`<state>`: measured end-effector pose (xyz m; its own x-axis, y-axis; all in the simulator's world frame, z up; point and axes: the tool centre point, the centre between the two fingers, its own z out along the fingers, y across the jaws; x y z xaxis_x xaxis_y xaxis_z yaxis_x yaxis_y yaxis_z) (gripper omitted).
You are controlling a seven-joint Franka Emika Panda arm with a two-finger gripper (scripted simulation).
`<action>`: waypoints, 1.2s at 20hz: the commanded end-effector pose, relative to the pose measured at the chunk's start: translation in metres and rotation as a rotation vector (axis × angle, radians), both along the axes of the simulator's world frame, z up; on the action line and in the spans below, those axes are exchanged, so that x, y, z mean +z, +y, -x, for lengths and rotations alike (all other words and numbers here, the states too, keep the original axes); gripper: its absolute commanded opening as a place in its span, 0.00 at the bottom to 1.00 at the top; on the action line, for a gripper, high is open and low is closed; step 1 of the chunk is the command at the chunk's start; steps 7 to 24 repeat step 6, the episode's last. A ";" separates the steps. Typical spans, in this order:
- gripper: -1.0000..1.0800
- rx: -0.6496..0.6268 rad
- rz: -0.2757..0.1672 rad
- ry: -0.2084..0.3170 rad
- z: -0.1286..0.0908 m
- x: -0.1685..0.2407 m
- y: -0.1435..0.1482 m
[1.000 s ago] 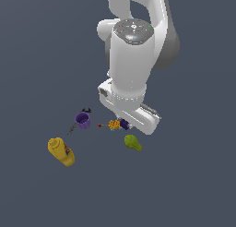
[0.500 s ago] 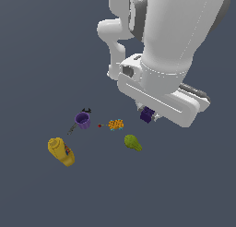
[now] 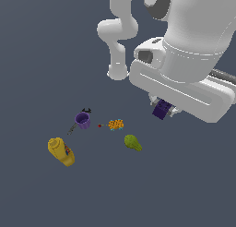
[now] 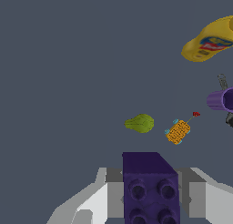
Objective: Pick up a designated object from a clutter of objects.
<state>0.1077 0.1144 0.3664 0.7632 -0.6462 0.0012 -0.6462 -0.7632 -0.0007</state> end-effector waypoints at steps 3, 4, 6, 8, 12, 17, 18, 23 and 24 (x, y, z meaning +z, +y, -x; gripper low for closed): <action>0.00 -0.001 0.000 0.001 -0.003 0.007 0.004; 0.00 -0.001 0.000 0.001 -0.003 0.007 0.005; 0.00 0.000 0.000 0.001 -0.003 0.007 0.005; 0.00 0.000 0.000 0.001 -0.003 0.007 0.005; 0.00 0.000 0.000 0.001 -0.003 0.007 0.005; 0.00 0.000 0.000 0.001 -0.003 0.007 0.005; 0.00 0.000 0.000 0.001 -0.003 0.007 0.005; 0.00 0.000 0.000 0.001 -0.003 0.007 0.005; 0.00 0.000 0.000 0.001 -0.003 0.007 0.005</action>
